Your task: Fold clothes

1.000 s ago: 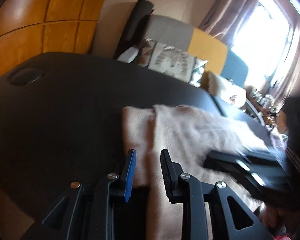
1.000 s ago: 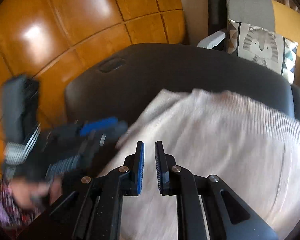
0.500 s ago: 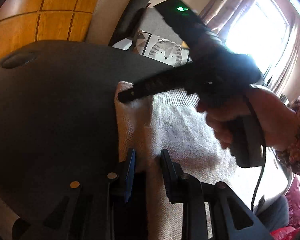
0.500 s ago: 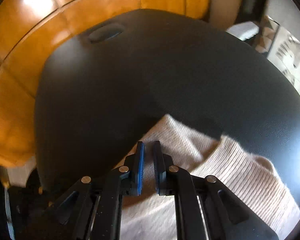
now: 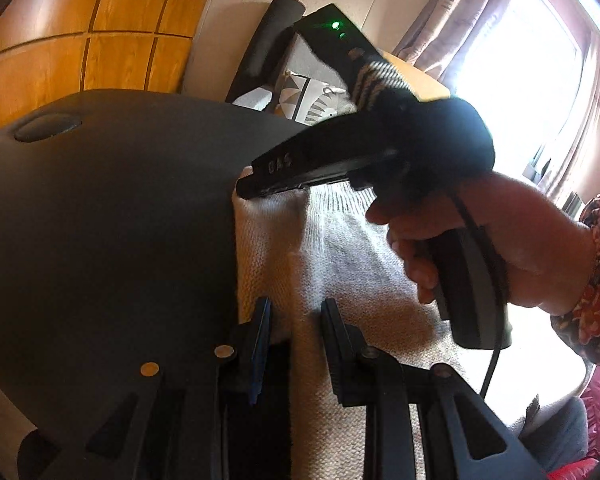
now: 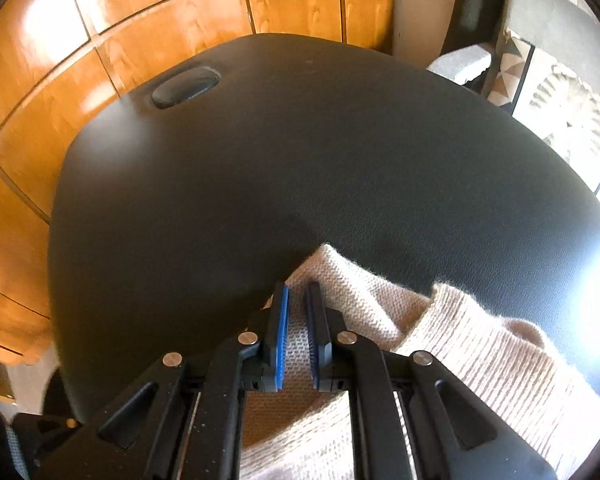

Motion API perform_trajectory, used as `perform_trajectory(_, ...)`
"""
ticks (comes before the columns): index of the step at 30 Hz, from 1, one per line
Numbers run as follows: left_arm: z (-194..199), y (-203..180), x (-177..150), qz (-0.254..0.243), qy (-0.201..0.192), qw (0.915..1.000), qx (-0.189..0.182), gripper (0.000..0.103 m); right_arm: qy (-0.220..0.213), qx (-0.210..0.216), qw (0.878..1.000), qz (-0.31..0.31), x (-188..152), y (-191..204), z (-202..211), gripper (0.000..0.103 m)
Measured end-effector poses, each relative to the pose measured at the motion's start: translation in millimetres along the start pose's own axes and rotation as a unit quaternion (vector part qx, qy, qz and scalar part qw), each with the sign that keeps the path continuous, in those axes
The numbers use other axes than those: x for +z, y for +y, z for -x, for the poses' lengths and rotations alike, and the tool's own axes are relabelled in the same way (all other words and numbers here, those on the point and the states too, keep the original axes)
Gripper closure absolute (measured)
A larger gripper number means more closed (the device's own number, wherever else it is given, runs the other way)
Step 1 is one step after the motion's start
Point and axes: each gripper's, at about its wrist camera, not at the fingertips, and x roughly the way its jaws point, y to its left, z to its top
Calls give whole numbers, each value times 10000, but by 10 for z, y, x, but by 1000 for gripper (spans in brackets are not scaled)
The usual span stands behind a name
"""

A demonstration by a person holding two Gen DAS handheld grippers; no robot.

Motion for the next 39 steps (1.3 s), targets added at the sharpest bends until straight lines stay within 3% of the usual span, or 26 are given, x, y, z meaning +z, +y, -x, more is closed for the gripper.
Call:
perform_trajectory(2, 62, 77, 67, 297, 42, 9995, -85, 77, -411, 230, 9986, -226, -52, -51, 280, 91)
perform_trajectory(4, 203, 169, 129, 599, -216, 9980, 23, 77, -731, 392, 9956, -444, -169, -127, 610, 91)
perform_trajectory(7, 339, 187, 238, 665, -502, 9964, 171, 77, -1013, 350, 9920, -666, -498, -243, 1044, 91)
perform_trajectory(11, 280, -70, 414, 158, -469, 9988, 40, 77, -1182, 133, 9871, -1074, -1064, -470, 1448, 91)
perform_trajectory(14, 108, -389, 471, -349, -205, 9991, -149, 77, -1209, -235, 9817, -1454, -1531, -713, 1713, 91)
perform_trajectory(20, -323, -1220, 488, -1121, 537, 9905, -596, 77, -1446, -946, 9539, -2454, -2415, -1362, 2301, 89)
perform_trajectory(23, -474, -1704, 470, -1470, 743, 9828, -835, 77, -1681, -1250, 9274, -3100, -2847, -1723, 2542, 66)
perform_trajectory(27, -806, -2298, 569, -1957, 1006, 9693, -1101, 77, -1966, -1449, 8808, -4057, -3415, -2172, 2832, 64)
perform_trajectory(30, -1018, -2698, 578, -2260, 1236, 9569, -1338, 77, -2109, -1367, 8515, -4603, -3770, -2407, 2895, 64)
perform_trajectory(33, -1243, -3105, 553, -2617, 1445, 9429, -1468, 77, -2115, -1168, 8383, -4888, -3994, -2571, 2849, 64)
perform_trajectory(39, -1705, -3779, 420, -3281, 1786, 9151, -1521, 77, -2306, -637, 8342, -4968, -4159, -2729, 2765, 64)
